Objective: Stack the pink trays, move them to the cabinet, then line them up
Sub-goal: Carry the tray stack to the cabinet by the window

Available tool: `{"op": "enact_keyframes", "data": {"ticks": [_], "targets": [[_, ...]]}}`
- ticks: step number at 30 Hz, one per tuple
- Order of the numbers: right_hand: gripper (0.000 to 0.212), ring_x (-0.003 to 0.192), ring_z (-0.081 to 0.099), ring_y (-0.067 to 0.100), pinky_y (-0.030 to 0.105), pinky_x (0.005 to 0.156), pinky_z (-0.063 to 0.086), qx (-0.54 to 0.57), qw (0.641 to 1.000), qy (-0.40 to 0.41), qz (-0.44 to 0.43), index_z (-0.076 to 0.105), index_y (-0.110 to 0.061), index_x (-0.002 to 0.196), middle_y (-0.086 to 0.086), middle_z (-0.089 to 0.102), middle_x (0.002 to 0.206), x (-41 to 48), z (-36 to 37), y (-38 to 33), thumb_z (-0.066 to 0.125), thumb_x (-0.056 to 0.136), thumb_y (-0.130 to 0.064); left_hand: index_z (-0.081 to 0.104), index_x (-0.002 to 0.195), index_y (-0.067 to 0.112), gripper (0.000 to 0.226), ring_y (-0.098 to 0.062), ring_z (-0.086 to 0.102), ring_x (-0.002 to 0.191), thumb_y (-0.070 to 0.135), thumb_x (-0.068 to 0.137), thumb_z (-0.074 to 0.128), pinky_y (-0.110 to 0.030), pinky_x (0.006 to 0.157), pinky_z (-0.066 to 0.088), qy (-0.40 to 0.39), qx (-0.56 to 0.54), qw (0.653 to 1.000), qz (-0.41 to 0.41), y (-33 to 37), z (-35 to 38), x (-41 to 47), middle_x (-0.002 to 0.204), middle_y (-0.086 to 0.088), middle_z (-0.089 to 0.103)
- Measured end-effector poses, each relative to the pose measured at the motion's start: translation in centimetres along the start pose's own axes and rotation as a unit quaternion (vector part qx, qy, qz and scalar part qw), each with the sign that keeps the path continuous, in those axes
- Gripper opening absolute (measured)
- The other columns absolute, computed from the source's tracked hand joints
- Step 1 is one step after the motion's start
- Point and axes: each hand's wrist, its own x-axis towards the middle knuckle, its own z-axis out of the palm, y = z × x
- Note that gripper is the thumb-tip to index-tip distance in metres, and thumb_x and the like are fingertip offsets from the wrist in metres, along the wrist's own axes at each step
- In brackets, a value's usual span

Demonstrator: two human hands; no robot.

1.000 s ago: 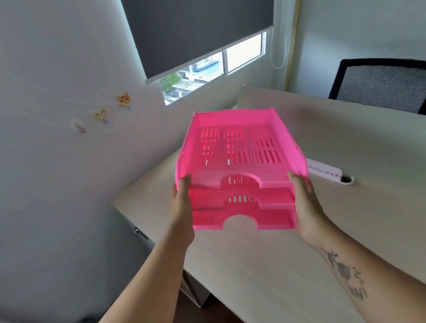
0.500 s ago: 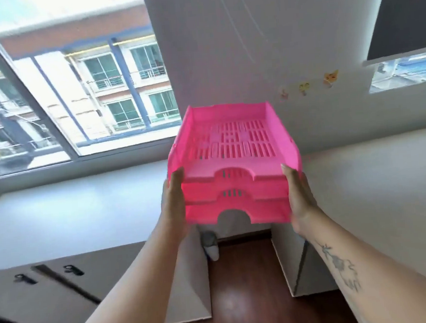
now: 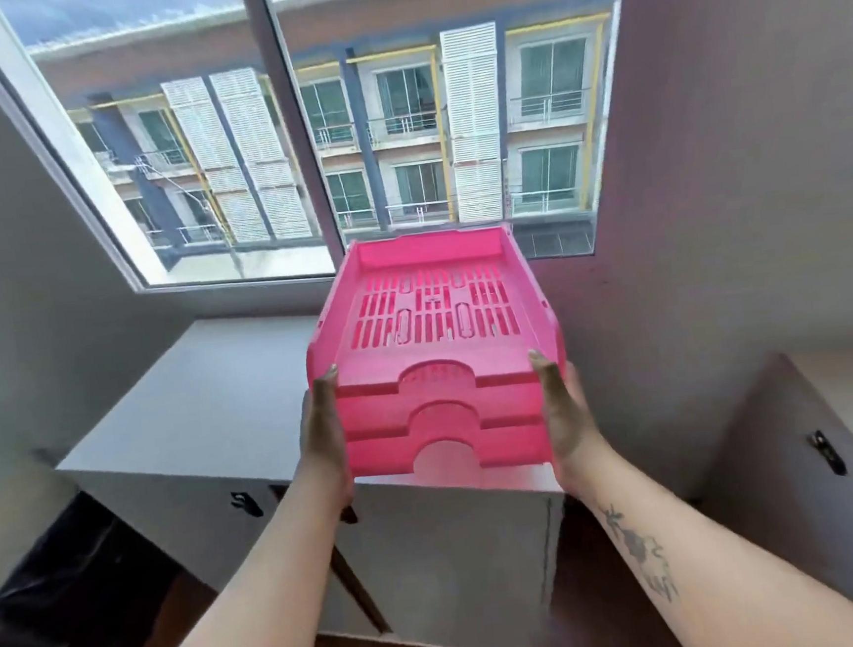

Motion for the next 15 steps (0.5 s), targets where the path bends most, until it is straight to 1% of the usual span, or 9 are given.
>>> {"op": "enact_keyframes", "data": {"ticks": [2,3,4,6,7,9,11,13,15], "targets": [[0.106,0.116,0.059,0.021,0.051,0.096,0.047,-0.008,1.0,0.014,0.017,0.046,-0.033,0.139,-0.001,0.063,0.13,1.2,3.3,0.4,0.054,0.053,-0.094,0.063,0.122,0.027,0.052,-0.037,0.073,0.096,0.063,0.093,0.037,-0.059,0.075,0.059,0.014,0.001,1.0,-0.021,-0.2,-2.5,2.3,0.108,-0.014,0.075],[0.099,0.112,0.06,0.019,0.048,0.093,0.048,-0.01,0.999,0.018,0.025,0.048,-0.034,0.135,-0.001,0.064,0.127,1.9,4.5,0.6,0.056,0.055,-0.092,0.063,0.122,0.028,0.053,-0.038,0.073,0.096,0.064,0.092,0.038,-0.062,0.075,0.058,0.015,0.002,0.999,-0.028,-0.3,-3.5,3.4,0.109,-0.015,0.074],[0.086,0.11,0.061,0.017,0.048,0.092,0.049,-0.014,0.999,0.021,0.034,0.051,-0.038,0.129,-0.001,0.065,0.124,2.6,5.5,0.9,0.057,0.059,-0.088,0.063,0.122,0.03,0.053,-0.039,0.072,0.097,0.065,0.091,0.04,-0.064,0.076,0.057,0.013,0.002,0.999,-0.032,-0.4,-4.4,4.4,0.11,-0.015,0.074],[0.061,0.115,0.059,0.021,0.053,0.097,0.047,-0.024,0.998,0.036,0.045,0.053,-0.051,0.116,-0.002,0.064,0.124,3.7,7.2,1.5,0.058,0.065,-0.083,0.062,0.122,0.034,0.049,-0.04,0.071,0.1,0.066,0.089,0.043,-0.065,0.078,0.056,0.016,0.0,0.999,-0.037,-0.9,-5.9,6.3,0.111,-0.015,0.073],[0.054,0.118,0.057,0.021,0.054,0.099,0.045,-0.023,0.998,0.043,0.045,0.052,-0.054,0.112,-0.003,0.062,0.126,4.1,7.8,2.0,0.057,0.066,-0.081,0.061,0.122,0.036,0.046,-0.04,0.07,0.101,0.064,0.089,0.044,-0.065,0.079,0.056,0.017,0.002,0.999,-0.034,-1.2,-6.5,7.0,0.112,-0.015,0.073],[0.058,0.119,0.052,0.02,0.051,0.098,0.042,-0.024,0.997,0.054,0.041,0.049,-0.049,0.118,-0.008,0.059,0.125,4.4,8.9,2.5,0.055,0.068,-0.076,0.059,0.125,0.039,0.046,-0.039,0.068,0.106,0.063,0.088,0.046,-0.064,0.084,0.054,0.007,0.004,0.999,-0.038,-2.1,-7.5,8.1,0.115,-0.015,0.071],[0.056,0.117,0.047,0.017,0.047,0.095,0.036,-0.044,0.997,0.057,0.041,0.043,-0.047,0.125,-0.015,0.055,0.121,4.3,9.5,2.9,0.052,0.074,-0.069,0.054,0.13,0.042,0.054,-0.038,0.063,0.114,0.069,0.083,0.05,-0.066,0.092,0.048,-0.009,0.013,0.999,-0.049,-3.1,-8.4,8.6,0.121,-0.012,0.068],[0.057,0.119,0.049,0.018,0.046,0.098,0.038,-0.08,0.994,0.06,0.048,0.045,-0.041,0.128,-0.012,0.057,0.123,4.6,9.3,3.0,0.051,0.077,-0.067,0.052,0.13,0.045,0.059,-0.035,0.059,0.12,0.074,0.078,0.053,-0.065,0.098,0.044,-0.016,0.031,0.998,-0.058,-3.6,-9.0,8.7,0.125,-0.008,0.066],[0.074,0.119,0.059,0.023,0.053,0.102,0.046,-0.127,0.99,0.047,0.034,0.05,-0.034,0.134,-0.003,0.064,0.127,5.6,8.5,2.3,0.056,0.073,-0.075,0.056,0.124,0.045,0.05,-0.028,0.064,0.114,0.069,0.081,0.053,-0.056,0.095,0.051,-0.026,0.068,0.996,-0.043,-3.0,-9.3,9.0,0.121,-0.007,0.068]]}}
